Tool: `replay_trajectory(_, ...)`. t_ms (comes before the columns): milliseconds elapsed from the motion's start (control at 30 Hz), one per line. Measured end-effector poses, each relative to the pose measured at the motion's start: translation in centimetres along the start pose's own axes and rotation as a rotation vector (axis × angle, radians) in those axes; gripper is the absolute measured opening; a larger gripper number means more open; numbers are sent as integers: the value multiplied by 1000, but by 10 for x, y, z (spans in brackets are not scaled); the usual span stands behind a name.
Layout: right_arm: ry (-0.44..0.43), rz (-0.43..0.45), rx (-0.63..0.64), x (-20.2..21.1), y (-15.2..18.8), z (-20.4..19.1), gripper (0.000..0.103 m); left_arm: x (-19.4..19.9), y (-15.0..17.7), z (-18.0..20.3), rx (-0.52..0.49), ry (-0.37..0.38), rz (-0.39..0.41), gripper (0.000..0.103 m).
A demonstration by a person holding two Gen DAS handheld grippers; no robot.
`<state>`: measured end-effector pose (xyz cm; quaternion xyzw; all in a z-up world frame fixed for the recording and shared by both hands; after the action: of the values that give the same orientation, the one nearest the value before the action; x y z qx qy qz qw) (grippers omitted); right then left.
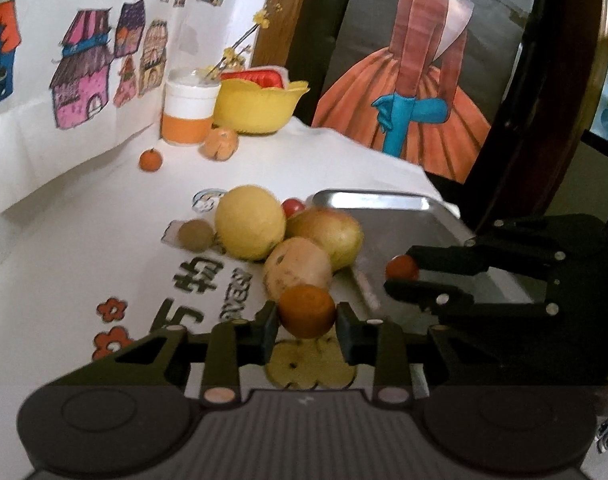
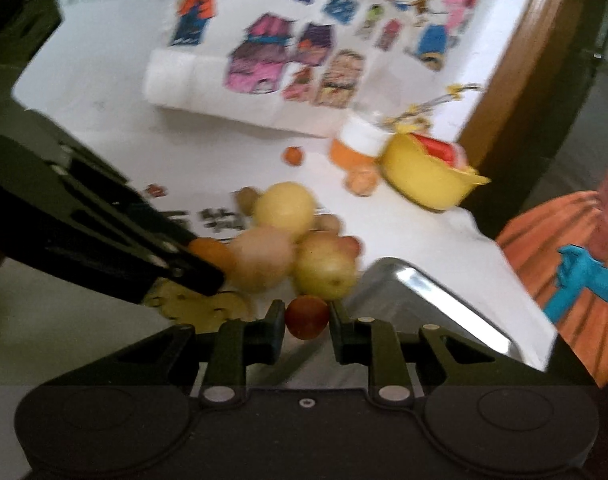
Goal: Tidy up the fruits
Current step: 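Carry the orange with the left tool onto the tray while the right tool releases the tomato there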
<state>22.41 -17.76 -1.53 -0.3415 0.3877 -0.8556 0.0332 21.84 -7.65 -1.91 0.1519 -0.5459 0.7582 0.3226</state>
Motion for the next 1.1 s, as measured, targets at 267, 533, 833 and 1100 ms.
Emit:
replay_trajectory(267, 87, -23, -97, 8, 27, 48, 25, -15, -12, 32, -19, 44, 20, 34)
replay_trajectory(533, 135, -54, -124, 8, 54, 76, 25, -41, -22, 74, -67, 94, 24, 34)
replay_trajectory(833, 147, -82, -162, -9, 73, 105, 25, -84, -30, 94, -109, 69, 2, 34)
replay_trajectory(1100, 134, -94, -180, -26, 80, 116, 25, -103, -32, 94, -130, 20, -11, 34)
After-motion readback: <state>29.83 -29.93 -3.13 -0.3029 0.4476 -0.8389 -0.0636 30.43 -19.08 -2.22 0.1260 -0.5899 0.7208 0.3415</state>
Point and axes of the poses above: each gripper's, at about its wrist camera, not at the fingertips, and x roughly against the way its jaws point, z to its right, y to its underside, the point moved 7 cm from there along -x, roughly the way its jaws point, and after that the axes turned 9 degrees about x, right-handed, at the moved point
